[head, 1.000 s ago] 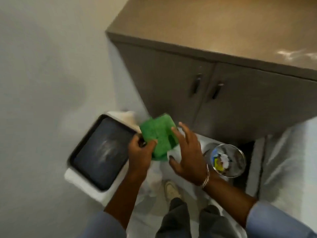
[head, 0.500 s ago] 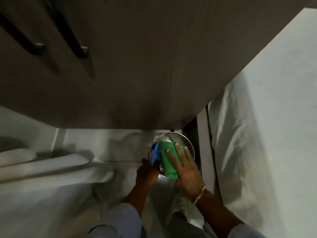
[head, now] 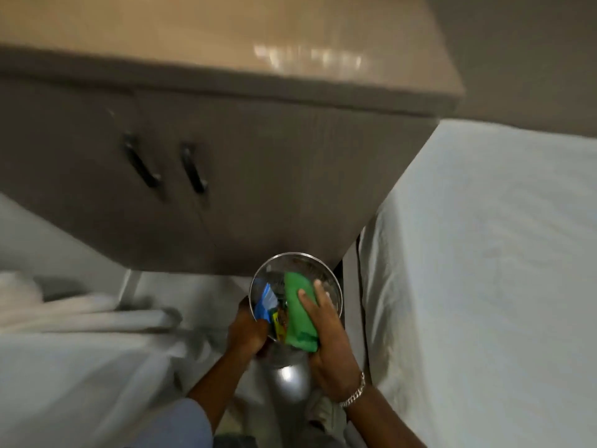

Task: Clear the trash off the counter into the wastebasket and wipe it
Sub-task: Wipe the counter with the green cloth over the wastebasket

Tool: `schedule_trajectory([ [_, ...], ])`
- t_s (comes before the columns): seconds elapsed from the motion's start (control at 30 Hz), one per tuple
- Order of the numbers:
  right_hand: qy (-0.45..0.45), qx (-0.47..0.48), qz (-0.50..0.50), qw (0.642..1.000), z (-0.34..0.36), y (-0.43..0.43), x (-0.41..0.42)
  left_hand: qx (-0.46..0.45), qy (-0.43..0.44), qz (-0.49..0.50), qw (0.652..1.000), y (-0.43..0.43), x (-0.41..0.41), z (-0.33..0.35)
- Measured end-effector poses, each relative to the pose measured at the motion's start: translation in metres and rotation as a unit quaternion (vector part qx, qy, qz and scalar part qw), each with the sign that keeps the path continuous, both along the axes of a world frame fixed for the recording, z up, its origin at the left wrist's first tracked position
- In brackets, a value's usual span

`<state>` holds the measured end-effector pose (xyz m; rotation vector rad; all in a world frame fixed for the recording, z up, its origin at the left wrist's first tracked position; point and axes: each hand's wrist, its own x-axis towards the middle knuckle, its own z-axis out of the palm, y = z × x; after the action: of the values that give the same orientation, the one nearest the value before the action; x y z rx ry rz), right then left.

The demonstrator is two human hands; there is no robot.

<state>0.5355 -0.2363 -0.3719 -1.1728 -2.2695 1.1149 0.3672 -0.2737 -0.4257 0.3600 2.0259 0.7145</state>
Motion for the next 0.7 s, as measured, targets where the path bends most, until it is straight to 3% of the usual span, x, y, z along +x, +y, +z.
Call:
schedule_trajectory([
  [0.1, 0.06, 0.028, 0.021, 0.998, 0.116, 0.003, -0.016, 0.062, 0.029, 0.022, 0.997, -0.01, -0.018, 0.118],
  [0.2, 0.087, 0.111, 0.012, 0.99, 0.217, 0.024, -0.026, 0.063, 0.017, 0.024, 0.998, -0.015, -0.038, 0.215],
  [0.37, 0.056, 0.262, -0.098, 0.958, 0.312, 0.12, -0.025, 0.049, -0.035, 0.004, 0.998, -0.012, -0.064, 0.29],
  [0.5, -0.03, 0.156, -0.165, 0.973, 0.333, 0.203, -0.038, 0.058, -0.041, 0.002, 0.997, -0.002, -0.072, 0.306],
  [0.57, -0.059, 0.098, -0.134, 0.984, 0.328, 0.224, -0.06, 0.064, -0.033, 0.013, 0.997, 0.004, -0.072, 0.306],
  [0.7, -0.074, 0.075, -0.018, 0.994, 0.314, 0.239, -0.124, 0.07, -0.021, 0.032, 0.997, 0.009, -0.066, 0.3],
])
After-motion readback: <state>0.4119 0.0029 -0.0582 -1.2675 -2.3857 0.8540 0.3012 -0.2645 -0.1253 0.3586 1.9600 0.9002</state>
